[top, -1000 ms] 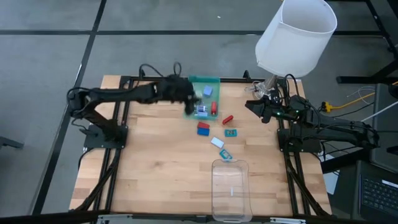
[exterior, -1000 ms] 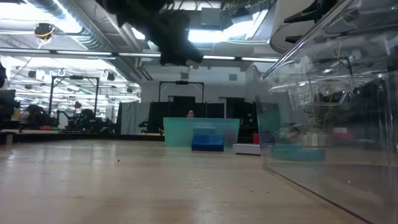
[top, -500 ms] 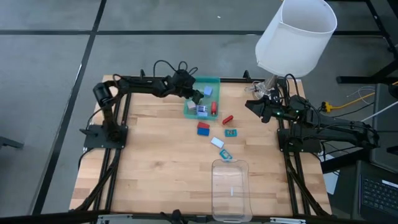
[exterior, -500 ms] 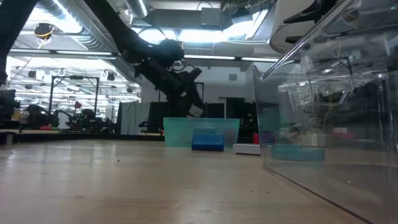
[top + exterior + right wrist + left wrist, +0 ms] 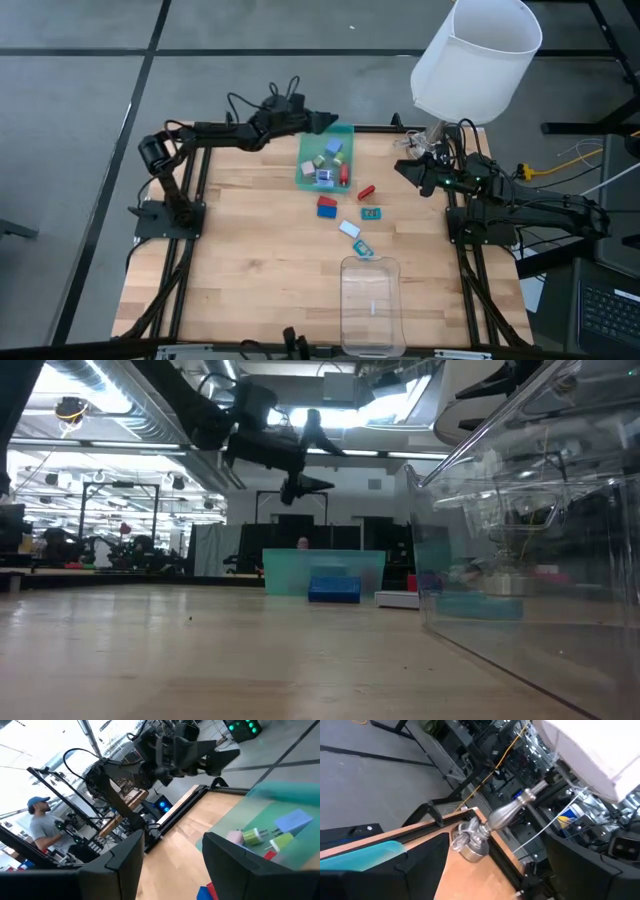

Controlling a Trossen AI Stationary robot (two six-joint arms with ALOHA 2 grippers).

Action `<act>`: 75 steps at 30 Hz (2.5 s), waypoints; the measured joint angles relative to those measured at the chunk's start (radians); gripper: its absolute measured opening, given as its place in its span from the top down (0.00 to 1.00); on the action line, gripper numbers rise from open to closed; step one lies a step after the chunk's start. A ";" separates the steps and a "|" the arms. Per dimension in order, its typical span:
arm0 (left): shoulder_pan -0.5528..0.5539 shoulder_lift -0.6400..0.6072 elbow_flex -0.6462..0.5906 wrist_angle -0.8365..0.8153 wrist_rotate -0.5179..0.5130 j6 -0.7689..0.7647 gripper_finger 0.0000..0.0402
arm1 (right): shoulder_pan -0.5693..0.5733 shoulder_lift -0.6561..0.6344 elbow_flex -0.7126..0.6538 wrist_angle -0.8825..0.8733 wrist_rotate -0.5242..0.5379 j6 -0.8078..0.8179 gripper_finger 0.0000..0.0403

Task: Pick & Place Office items
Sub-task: Put the top blue digital timer into the transparent bin

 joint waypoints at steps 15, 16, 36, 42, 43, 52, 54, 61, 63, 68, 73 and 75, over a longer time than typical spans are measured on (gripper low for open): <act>-0.064 -0.054 -0.001 0.455 -0.019 -0.143 0.20 | 0.003 0.046 0.000 0.083 0.105 0.056 0.50; -0.066 -0.056 -0.001 0.455 -0.020 -0.147 0.20 | 0.003 0.053 0.000 0.082 0.105 0.056 0.50; -0.074 -0.058 -0.001 0.446 0.131 -0.126 0.20 | 0.000 0.193 0.000 0.130 0.320 0.229 0.50; -0.039 -0.059 -0.001 0.484 0.271 -0.190 0.20 | -0.032 0.307 0.026 0.246 0.020 0.374 0.50; -0.033 -0.060 -0.001 0.487 0.295 -0.198 0.20 | -0.022 0.334 0.047 0.212 -0.019 0.378 0.50; 0.031 -0.067 -0.001 0.489 0.468 -0.252 0.23 | 0.117 0.624 0.367 -0.568 0.006 0.110 0.53; 0.043 -0.067 -0.001 0.489 0.497 -0.264 0.24 | 0.130 0.685 0.418 -0.650 -0.002 0.033 0.53; 0.062 -0.067 -0.001 0.489 0.568 -0.280 0.29 | 0.134 0.872 0.489 -0.739 -0.093 -0.214 0.53; 0.063 -0.067 -0.001 0.489 0.583 -0.291 0.31 | 0.134 0.910 0.489 -0.757 -0.086 -0.287 0.53; 0.063 -0.067 -0.001 0.489 0.597 -0.321 0.34 | 0.127 0.993 0.489 -0.799 -0.074 -0.437 0.53; 0.063 -0.067 -0.001 0.489 0.584 -0.323 0.37 | 0.119 1.050 0.489 -0.820 -0.101 -0.554 0.51; 0.063 -0.067 -0.001 0.489 0.583 -0.322 0.37 | 0.118 1.068 0.489 -0.827 -0.031 -0.550 0.49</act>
